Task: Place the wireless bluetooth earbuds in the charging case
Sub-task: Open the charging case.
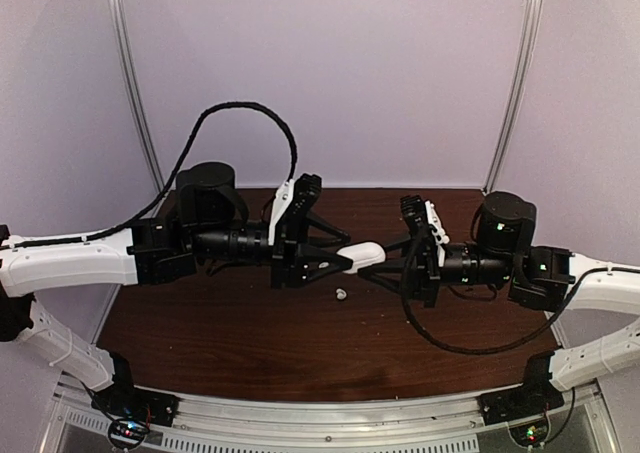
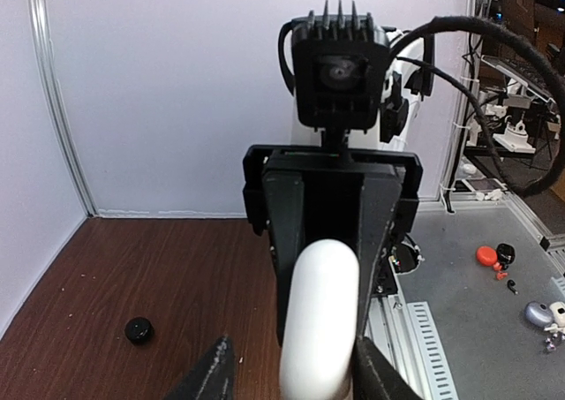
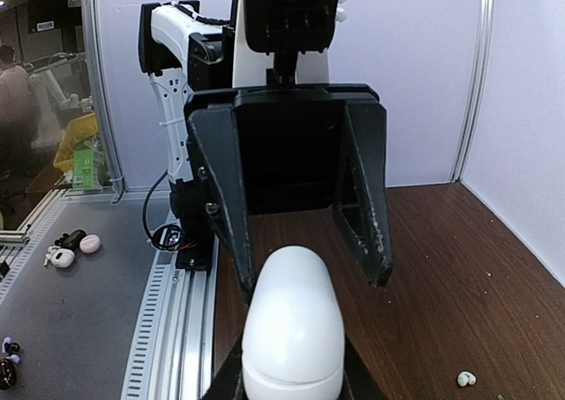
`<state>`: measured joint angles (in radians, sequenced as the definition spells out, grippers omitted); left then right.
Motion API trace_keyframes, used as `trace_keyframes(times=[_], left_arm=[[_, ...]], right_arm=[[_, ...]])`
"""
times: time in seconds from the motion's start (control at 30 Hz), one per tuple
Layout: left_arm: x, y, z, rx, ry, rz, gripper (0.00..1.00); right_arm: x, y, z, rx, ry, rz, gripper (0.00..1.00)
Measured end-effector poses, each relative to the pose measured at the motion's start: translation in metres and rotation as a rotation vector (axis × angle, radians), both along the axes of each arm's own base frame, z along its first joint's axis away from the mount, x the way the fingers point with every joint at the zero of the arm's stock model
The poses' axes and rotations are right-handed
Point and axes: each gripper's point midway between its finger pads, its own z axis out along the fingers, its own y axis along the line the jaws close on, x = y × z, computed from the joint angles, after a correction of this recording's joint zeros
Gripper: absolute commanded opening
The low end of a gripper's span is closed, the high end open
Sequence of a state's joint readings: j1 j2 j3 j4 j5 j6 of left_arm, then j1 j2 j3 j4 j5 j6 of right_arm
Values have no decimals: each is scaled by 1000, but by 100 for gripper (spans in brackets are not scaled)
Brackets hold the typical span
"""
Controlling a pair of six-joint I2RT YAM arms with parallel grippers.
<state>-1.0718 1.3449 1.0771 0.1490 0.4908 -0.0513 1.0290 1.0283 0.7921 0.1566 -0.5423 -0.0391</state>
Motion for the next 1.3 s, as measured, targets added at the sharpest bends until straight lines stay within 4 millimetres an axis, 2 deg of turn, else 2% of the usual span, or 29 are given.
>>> trace_keyframes(times=[0.2,0.4,0.6,0.73,1.0,1.07,1.17,1.3], left_arm=[[5,2,1,-4,23,16,47],[25,9,5,-19,50,69,49],[28,11,5,-20,75,79,51],[45,17,1,-25,109,129,54],[86,36,-20,-1,159,269,55],[93,36,-29,21,152,280,59],[88,28,-43,59,124,234,64],[53,13,-44,68,75,98,65]], right_arm=[[1,-2,-5,-22,-15,-6,4],[-1,-4,-11,-37,-22,-2,3],[-1,-8,-10,-26,-27,-13,2],[2,-14,-12,-10,-10,-34,2],[34,-45,-9,79,61,-165,3],[41,-52,-9,95,83,-192,3],[45,-55,-10,102,108,-202,2],[44,-54,-13,98,120,-185,3]])
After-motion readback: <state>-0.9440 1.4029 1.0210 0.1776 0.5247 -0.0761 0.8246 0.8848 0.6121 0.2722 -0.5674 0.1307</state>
